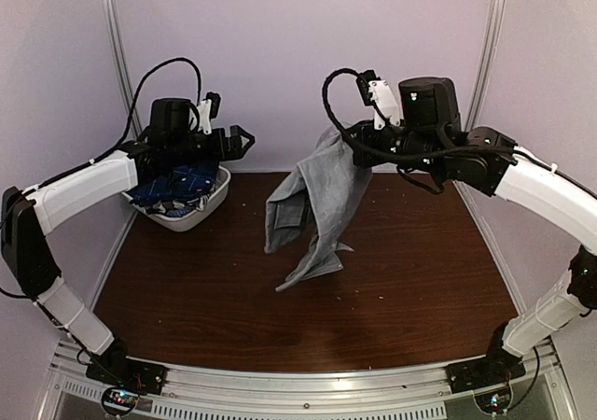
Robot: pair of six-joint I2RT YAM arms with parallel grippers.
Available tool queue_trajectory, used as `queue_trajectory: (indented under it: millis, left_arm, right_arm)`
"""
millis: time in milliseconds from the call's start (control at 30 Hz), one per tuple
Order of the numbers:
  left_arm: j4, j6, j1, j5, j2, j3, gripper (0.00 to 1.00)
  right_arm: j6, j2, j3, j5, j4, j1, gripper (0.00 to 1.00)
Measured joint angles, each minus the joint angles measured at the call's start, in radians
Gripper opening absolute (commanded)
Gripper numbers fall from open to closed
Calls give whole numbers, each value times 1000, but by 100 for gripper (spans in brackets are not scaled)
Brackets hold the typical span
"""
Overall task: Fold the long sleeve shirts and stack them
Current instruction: Place the crumpled shirt at the center of the board, then pick up the crumpled shirt from the center of the board.
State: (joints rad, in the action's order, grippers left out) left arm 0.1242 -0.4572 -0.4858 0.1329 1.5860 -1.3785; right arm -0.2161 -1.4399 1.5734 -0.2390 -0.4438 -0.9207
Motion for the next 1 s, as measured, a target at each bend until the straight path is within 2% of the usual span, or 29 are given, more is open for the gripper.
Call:
queue_trajectory:
  millis: [33, 67, 100, 133, 167, 267, 333, 433, 533, 700, 833, 1000]
  left_arm:
    - [2, 2, 1, -2, -18, 6, 98]
    - [6, 3, 1, -3, -35, 12, 98]
    - [8, 5, 1, -5, -48, 16, 98]
    - [13, 6, 1, -7, -57, 16, 98]
    - [14, 7, 1, -9, -63, 17, 98]
    - [23, 8, 0, -11, -68, 21, 98]
    - [38, 9, -1, -13, -68, 33, 98]
    - [69, 18, -8, -14, -68, 62, 98]
    - [93, 25, -39, -14, -70, 115, 98]
    - [138, 31, -162, -14, -71, 223, 97]
    - [161, 30, -256, -7, -71, 319, 96]
    - [162, 34, -315, -10, -28, 354, 97]
  right_arm:
    - [-11, 3, -11, 61, 24, 27, 2]
    - [-25, 6, -37, 127, 56, 66, 11]
    - [-41, 9, -76, 195, 91, 116, 27]
    - [-58, 8, -113, 246, 116, 160, 52]
    - [-76, 1, -170, 312, 150, 225, 66]
    - [-117, -70, -285, 390, 167, 359, 86]
    - [-136, -132, -334, 396, 150, 399, 94]
    - [-152, -150, -417, 372, 118, 366, 96]
    - [-174, -104, -470, 314, 93, 262, 96]
    - [-264, -3, -553, 166, 80, 60, 96]
    - [-371, 13, -637, 80, 62, -80, 94]
    - [-489, -15, -731, 33, 27, -179, 92]
